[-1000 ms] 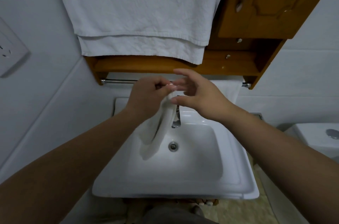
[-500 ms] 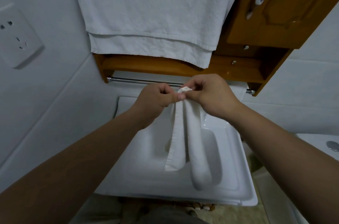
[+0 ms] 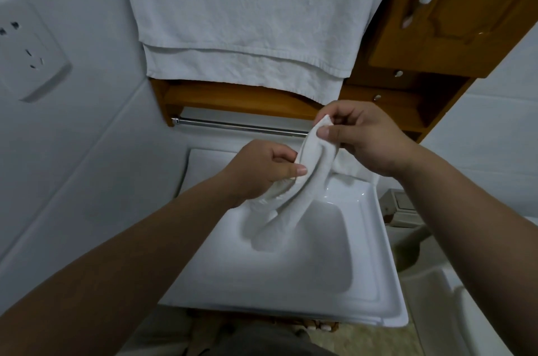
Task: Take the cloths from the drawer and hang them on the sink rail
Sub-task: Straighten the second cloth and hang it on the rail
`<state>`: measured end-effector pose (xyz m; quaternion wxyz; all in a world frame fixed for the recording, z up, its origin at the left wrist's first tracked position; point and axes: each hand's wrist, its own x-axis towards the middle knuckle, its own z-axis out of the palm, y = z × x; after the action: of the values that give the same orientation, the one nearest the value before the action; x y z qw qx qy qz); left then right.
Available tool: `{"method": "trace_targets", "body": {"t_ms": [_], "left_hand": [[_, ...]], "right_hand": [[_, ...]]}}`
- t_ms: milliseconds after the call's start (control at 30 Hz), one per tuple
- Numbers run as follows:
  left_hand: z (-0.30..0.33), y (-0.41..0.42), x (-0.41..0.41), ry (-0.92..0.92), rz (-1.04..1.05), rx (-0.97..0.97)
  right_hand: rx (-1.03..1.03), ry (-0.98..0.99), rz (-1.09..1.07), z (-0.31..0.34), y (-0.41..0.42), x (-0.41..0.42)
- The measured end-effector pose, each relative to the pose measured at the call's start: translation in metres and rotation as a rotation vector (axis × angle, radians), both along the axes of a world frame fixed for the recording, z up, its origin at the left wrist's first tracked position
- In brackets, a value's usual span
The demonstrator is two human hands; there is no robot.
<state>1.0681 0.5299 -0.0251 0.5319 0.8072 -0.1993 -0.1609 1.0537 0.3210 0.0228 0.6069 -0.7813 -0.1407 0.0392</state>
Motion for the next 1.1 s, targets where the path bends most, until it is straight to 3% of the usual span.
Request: {"method": "trace_targets", "body": {"t_ms": [400,933,1100], "left_hand": [[-0.029,-0.005,0.003,-0.212,-0.094,0.293],[-0.064,-0.009,-0.004,-0.157,-0.067,0.337],[-0.072,-0.006,-0.004,-0.306,-0.040,0.378]], "right_hand": [[0.129,-0.010,0.033,0.013,-0.015,0.006],[0.097,-0.047,-0.168,0.033,-0.026,0.010],[0.117,-0.053,-0.237,0.036,-0.025,0.013]]}}
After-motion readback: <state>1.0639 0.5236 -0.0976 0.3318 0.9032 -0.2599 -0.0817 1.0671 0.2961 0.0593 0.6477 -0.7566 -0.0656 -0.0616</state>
